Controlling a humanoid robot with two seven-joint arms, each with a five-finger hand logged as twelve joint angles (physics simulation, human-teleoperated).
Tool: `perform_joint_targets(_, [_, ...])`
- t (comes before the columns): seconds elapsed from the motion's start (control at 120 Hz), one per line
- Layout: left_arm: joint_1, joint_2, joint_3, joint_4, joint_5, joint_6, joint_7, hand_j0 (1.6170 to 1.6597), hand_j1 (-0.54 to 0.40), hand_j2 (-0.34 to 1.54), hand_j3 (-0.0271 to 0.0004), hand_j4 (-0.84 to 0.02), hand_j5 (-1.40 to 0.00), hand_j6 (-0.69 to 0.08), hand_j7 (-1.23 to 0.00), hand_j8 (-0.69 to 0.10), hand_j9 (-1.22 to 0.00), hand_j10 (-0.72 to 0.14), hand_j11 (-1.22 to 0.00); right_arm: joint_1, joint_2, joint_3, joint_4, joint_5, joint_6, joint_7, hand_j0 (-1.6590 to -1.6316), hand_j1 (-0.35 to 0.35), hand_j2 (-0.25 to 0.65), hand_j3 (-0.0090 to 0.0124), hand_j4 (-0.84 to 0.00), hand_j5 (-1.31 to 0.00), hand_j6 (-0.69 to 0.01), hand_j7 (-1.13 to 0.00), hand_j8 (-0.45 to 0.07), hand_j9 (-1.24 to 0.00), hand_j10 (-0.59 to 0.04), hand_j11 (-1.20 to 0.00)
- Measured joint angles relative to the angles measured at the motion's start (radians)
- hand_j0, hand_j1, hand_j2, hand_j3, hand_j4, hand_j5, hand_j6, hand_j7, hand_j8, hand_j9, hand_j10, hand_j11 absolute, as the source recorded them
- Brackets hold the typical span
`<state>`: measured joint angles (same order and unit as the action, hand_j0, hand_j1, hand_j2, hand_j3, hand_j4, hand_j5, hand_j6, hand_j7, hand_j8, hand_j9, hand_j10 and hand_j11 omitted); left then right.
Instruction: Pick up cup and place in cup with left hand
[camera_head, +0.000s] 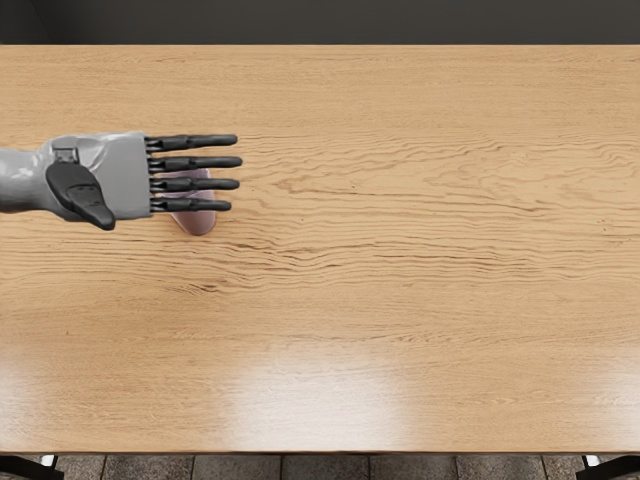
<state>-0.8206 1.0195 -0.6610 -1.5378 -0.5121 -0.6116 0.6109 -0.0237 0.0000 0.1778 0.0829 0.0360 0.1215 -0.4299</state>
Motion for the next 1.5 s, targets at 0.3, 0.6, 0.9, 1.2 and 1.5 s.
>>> perform_joint_targets(0.3, [-0.01, -0.055, -0.003, -0.024, 0.005, 0.0, 0.0, 1.6581, 0.325, 0.0, 0.0, -0.017, -0.03, -0.016, -0.03, -0.016, -0.03, -0.017, -0.03, 0.005, 0.0, -0.003, 0.0, -0.001, 0.001, -0.008, -1.6581, -0.349, 0.0, 0.0, 0.0, 0.0, -0.001, 0.0, 0.0, 0.0, 0.0, 0.0])
perform_joint_targets(0.6, [-0.144, -0.146, -0.068, 0.0, 0.442, 0.0, 0.0, 1.6581, 0.327, 0.0, 0.0, -0.016, -0.02, -0.016, -0.02, -0.016, -0.02, -0.017, -0.02, 0.007, 0.0, -0.002, 0.001, -0.001, 0.001, -0.009, -1.6581, -0.349, 0.0, 0.0, 0.0, 0.0, -0.001, 0.0, 0.0, 0.0, 0.0, 0.0])
perform_joint_targets(0.9, [-0.242, -0.323, -0.066, 0.012, 1.117, 0.005, 0.0, 1.6581, 0.327, 0.0, 0.0, -0.019, -0.02, -0.019, -0.02, -0.019, -0.02, -0.019, -0.02, 0.007, 0.0, -0.002, 0.001, -0.001, 0.001, -0.009, -1.6581, -0.349, 0.0, 0.0, 0.0, 0.0, -0.001, 0.0, 0.0, 0.0, 0.0, 0.0])
perform_joint_targets(1.2, [-0.236, -0.419, -0.047, 0.093, 1.575, 0.08, 0.0, 1.6581, 0.324, 0.0, 0.0, -0.023, -0.03, -0.023, -0.03, -0.023, -0.03, -0.022, -0.03, 0.007, 0.0, -0.006, 0.001, -0.001, 0.001, -0.009, -1.6581, -0.349, 0.0, 0.0, 0.0, 0.0, -0.001, 0.0, 0.0, 0.0, 0.0, 0.0])
perform_joint_targets(1.5, [-0.218, -0.496, 0.011, 0.216, 1.73, 0.138, 0.0, 1.6581, 0.316, 0.01, 0.0, -0.031, -0.04, -0.031, -0.04, -0.031, -0.04, -0.03, -0.04, 0.007, 0.0, -0.006, 0.001, -0.001, 0.001, -0.009, -1.6581, -0.349, 0.0, 0.0, 0.0, 0.0, -0.001, 0.0, 0.0, 0.0, 0.0, 0.0])
